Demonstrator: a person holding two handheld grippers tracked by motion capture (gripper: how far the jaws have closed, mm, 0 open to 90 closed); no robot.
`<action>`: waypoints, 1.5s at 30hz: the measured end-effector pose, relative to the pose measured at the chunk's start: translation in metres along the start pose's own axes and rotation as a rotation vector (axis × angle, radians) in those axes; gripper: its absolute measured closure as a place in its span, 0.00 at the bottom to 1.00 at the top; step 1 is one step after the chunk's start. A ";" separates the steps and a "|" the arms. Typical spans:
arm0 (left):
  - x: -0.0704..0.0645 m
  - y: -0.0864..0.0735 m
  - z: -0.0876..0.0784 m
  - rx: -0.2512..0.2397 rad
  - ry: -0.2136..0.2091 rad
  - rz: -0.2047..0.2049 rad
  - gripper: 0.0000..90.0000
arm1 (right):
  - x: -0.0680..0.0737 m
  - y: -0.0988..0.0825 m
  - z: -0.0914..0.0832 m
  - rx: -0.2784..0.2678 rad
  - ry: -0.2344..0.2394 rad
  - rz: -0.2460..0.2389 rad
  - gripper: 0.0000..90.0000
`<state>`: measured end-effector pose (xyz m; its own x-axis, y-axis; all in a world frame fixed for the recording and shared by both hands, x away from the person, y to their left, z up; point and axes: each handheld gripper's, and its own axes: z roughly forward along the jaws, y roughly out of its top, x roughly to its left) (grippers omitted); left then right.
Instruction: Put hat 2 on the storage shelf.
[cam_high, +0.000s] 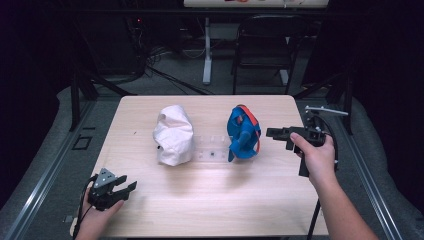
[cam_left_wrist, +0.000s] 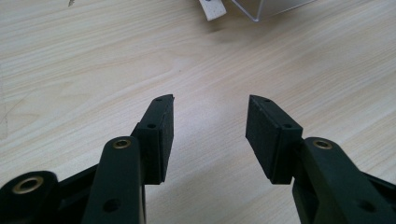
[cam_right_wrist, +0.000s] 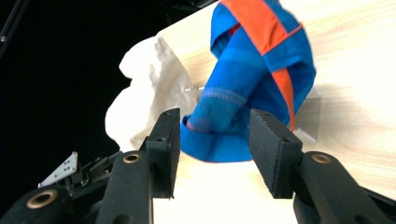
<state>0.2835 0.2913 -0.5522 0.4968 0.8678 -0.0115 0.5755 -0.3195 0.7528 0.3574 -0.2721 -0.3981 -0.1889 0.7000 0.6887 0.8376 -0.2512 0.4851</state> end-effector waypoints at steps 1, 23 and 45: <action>0.000 0.000 0.000 -0.002 0.001 -0.004 0.58 | -0.001 -0.004 0.002 -0.013 0.014 0.009 0.58; -0.001 0.001 0.004 -0.007 -0.013 0.012 0.54 | -0.040 -0.103 0.020 -0.121 -0.112 -0.165 0.48; -0.001 0.000 0.009 0.001 -0.040 0.001 0.54 | -0.078 -0.141 0.045 -0.093 -0.123 -0.227 0.50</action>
<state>0.2892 0.2869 -0.5583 0.5227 0.8517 -0.0371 0.5756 -0.3205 0.7523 0.2770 -0.2610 -0.5439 -0.2975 0.8201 0.4888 0.7296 -0.1350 0.6705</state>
